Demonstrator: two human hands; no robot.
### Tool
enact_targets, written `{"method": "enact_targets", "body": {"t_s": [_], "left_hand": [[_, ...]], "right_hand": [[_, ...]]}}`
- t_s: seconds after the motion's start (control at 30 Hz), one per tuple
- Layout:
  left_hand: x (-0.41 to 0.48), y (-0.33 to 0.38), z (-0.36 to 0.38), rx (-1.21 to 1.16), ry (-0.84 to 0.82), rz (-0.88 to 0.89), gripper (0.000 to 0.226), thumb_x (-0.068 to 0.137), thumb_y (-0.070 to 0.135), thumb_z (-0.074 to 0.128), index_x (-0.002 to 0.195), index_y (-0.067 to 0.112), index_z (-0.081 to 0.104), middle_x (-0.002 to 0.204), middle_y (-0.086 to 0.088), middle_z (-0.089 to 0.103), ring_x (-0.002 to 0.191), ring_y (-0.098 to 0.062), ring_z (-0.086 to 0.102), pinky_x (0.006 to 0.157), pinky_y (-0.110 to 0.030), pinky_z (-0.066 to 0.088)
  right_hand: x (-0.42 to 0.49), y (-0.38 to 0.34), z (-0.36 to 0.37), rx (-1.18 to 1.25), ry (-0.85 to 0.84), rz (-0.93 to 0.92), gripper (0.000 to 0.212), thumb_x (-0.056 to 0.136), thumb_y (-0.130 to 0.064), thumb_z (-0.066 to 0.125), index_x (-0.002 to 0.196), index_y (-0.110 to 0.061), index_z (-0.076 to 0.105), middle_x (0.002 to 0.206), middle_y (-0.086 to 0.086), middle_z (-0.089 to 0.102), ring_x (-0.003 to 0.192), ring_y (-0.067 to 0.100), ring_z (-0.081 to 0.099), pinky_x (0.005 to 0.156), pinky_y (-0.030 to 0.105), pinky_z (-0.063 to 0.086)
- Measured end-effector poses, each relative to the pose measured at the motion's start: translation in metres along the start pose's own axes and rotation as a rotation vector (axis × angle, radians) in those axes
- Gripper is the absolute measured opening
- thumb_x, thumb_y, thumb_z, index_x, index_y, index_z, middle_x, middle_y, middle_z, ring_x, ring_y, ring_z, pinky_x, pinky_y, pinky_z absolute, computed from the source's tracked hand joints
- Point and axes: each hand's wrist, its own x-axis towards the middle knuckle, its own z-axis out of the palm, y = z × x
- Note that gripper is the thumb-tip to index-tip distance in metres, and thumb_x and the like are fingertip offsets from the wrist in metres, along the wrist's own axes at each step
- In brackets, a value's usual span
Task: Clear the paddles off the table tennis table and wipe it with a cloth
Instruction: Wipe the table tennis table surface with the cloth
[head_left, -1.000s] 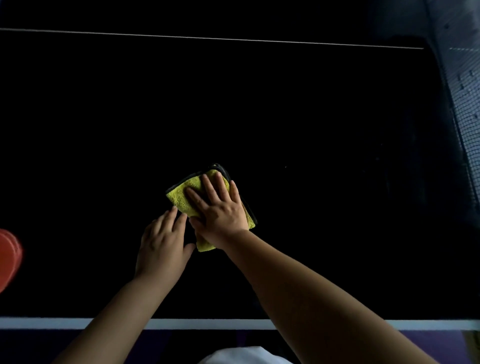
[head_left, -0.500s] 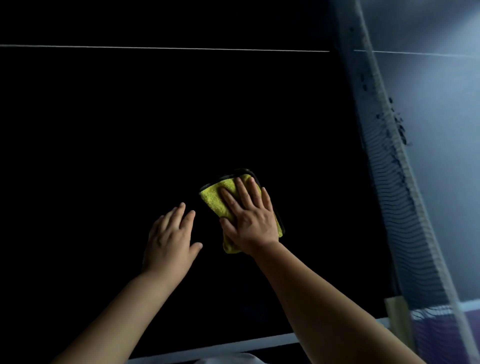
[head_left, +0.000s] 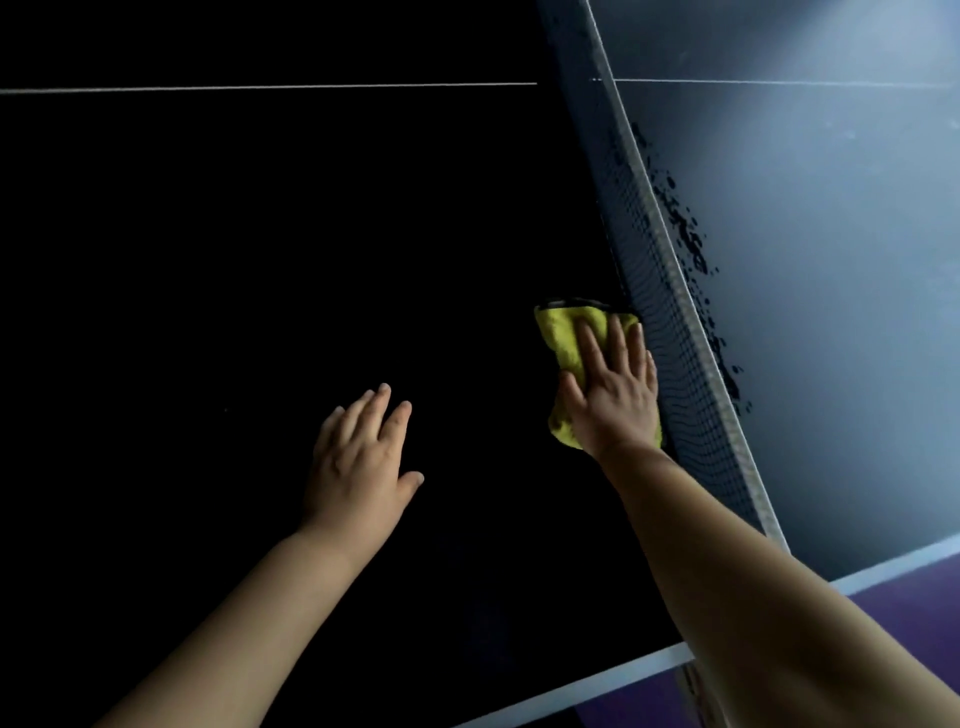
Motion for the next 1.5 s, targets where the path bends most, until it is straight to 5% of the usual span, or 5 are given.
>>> {"method": "enact_targets", "body": {"t_s": [0.27, 0.77, 0.97, 1.27, 1.5], "left_hand": [[-0.043, -0.076, -0.015, 0.004, 0.035, -0.138, 0.080, 0.058, 0.029, 0.088, 0.126, 0.003, 0.056, 0.136, -0.020, 0.050, 0.124, -0.037, 0.048, 0.101, -0.052, 0.037], [-0.158, -0.248, -0.054, 0.007, 0.076, -0.515, 0.080, 0.063, 0.034, 0.084, 0.131, 0.007, 0.052, 0.141, -0.016, 0.046, 0.127, -0.036, 0.044, 0.099, -0.052, 0.037], [-0.181, -0.274, -0.065, 0.043, 0.022, -0.624, 0.077, 0.076, 0.041, 0.072, 0.141, 0.015, 0.041, 0.153, -0.008, 0.029, 0.139, -0.027, 0.027, 0.110, -0.045, 0.021], [-0.138, -0.253, -0.080, 0.030, 0.004, -0.592, 0.077, 0.086, 0.047, 0.059, 0.148, 0.020, 0.023, 0.158, -0.004, 0.013, 0.143, -0.023, 0.012, 0.113, -0.039, 0.012], [-0.061, -0.181, -0.073, 0.016, 0.017, -0.439, 0.077, 0.080, 0.041, 0.068, 0.144, 0.014, 0.035, 0.154, -0.009, 0.024, 0.141, -0.026, 0.021, 0.113, -0.041, 0.014]], "right_hand": [[0.003, -0.105, 0.012, 0.130, 0.031, 0.317, 0.065, 0.098, -0.056, 0.028, 0.155, -0.037, 0.003, 0.164, 0.006, -0.011, 0.149, 0.031, -0.013, 0.117, 0.051, -0.001], [-0.078, -0.402, 0.072, -0.011, -0.116, -0.340, 0.070, 0.098, -0.051, 0.031, 0.154, -0.037, -0.009, 0.160, 0.006, -0.027, 0.144, 0.033, -0.029, 0.116, 0.055, -0.014], [-0.097, -0.491, 0.087, -0.044, -0.145, -0.672, 0.067, 0.097, -0.051, 0.039, 0.154, -0.041, 0.008, 0.164, 0.003, -0.011, 0.148, 0.032, -0.018, 0.115, 0.055, -0.008], [-0.060, -0.464, 0.083, -0.104, -0.046, -0.821, 0.064, 0.096, -0.059, 0.034, 0.154, -0.042, 0.013, 0.165, -0.001, 0.002, 0.150, 0.027, -0.009, 0.119, 0.051, -0.006], [0.000, -0.352, 0.054, -0.059, 0.036, -0.626, 0.063, 0.094, -0.059, 0.034, 0.153, -0.041, 0.018, 0.164, -0.003, 0.006, 0.151, 0.023, -0.006, 0.121, 0.047, -0.002]]}}
